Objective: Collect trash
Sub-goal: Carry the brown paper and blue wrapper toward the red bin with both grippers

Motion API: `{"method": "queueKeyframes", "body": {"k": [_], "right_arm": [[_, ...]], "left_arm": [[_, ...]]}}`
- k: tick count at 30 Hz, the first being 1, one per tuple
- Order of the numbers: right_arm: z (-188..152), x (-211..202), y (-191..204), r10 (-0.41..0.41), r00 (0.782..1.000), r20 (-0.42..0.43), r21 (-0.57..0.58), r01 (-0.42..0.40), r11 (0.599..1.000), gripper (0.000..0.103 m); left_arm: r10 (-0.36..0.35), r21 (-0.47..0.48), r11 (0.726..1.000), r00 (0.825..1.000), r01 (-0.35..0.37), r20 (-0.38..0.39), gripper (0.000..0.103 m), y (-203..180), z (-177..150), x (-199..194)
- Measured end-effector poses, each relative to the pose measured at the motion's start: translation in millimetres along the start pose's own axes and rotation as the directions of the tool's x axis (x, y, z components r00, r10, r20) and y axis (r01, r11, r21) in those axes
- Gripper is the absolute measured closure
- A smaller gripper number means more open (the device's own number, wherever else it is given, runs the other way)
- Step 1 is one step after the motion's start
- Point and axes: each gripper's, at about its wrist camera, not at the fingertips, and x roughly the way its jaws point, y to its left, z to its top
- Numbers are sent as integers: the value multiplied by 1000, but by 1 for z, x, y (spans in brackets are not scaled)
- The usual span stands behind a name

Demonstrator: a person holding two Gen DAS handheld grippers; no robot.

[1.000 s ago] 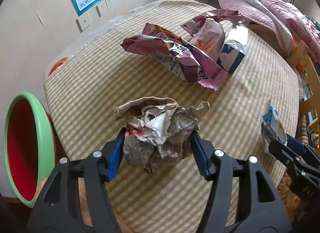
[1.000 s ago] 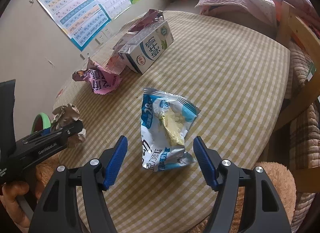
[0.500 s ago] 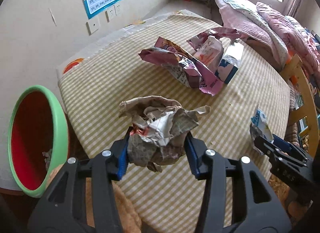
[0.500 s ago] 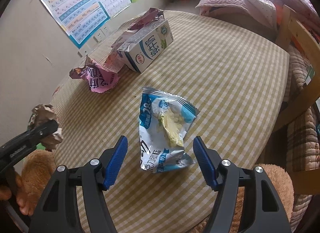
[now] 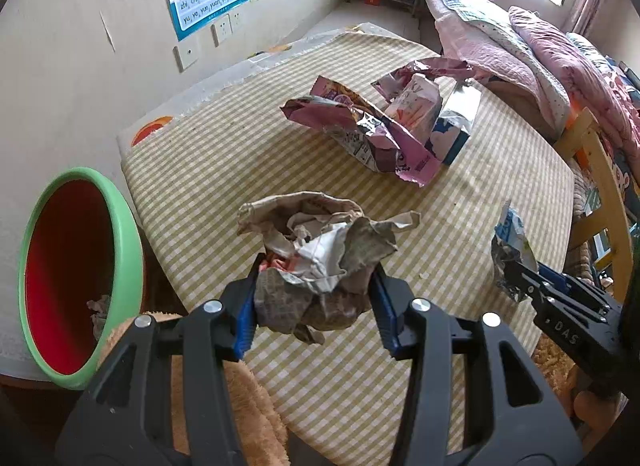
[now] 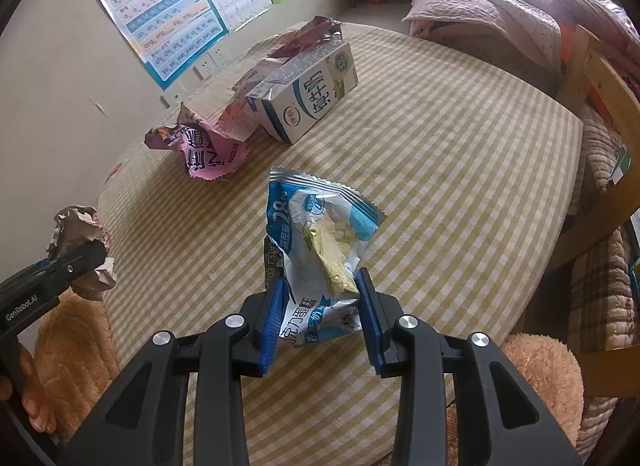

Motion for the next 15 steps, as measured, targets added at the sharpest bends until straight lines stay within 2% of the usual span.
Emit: {"method": "queueKeyframes", "body": {"k": [5,15], "right_arm": [[0,-3,5,-16,1000,7,-21,16,1000,69],[4,-21,20,-23,999,49,-49,26,998,69]], "left_arm": [[-5,-5,1000,1000,5,19,57,5,-1,-8],[-9,-25,1000,1000,9,9,57,17,-10,-12]]}}
